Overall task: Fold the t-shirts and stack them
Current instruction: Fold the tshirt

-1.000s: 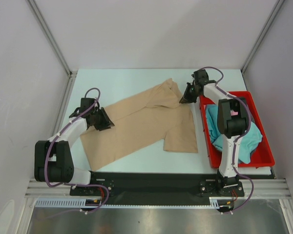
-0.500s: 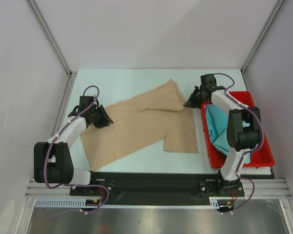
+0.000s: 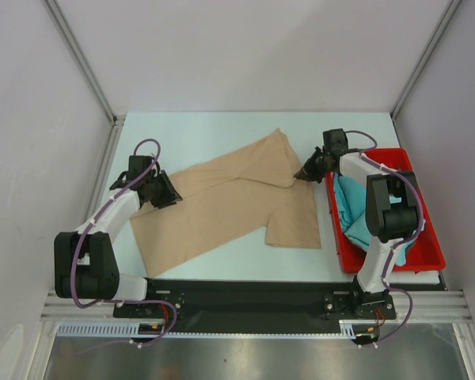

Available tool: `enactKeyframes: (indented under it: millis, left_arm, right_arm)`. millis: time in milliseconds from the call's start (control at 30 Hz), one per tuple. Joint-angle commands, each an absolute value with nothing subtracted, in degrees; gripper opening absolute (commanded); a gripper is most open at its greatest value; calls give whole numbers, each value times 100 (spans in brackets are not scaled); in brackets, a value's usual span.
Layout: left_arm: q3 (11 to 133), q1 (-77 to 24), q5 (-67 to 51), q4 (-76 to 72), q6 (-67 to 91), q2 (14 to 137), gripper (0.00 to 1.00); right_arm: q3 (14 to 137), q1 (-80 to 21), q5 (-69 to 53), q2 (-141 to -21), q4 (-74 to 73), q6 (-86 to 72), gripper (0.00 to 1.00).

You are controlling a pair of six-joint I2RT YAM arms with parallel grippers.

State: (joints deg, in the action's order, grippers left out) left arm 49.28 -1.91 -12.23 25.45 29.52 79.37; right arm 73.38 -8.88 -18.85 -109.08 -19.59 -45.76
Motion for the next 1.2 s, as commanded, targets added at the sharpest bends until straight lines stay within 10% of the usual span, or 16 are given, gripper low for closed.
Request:
enactKeyframes:
  millis: [0,633,767,967,1167]
  left_arm:
    - [5159,-202,-1160,2566,2909,7717,33]
    - [4992,-202,-1002,2760,2751,7603,33]
    - [4992,-202,-1011,2769,2751,7611,33]
    - [5036,-202,-1011,2760,2751,7559,34]
    - [4957,-202,-1151,2646,2874,7576,34]
  right_arm:
    - [7521,-932,-1960,-10888,-1556,-4667,0]
    - [10212,-878,-3173,-13710,2096,-8163,0]
    - [10661,-897,-3252,-14080,2268,-8456,28]
    - [11540,-765,-3358,-13492,-1138,-4784,57]
    - [10130,-940,-3049,-12439,-2075,-2830,50]
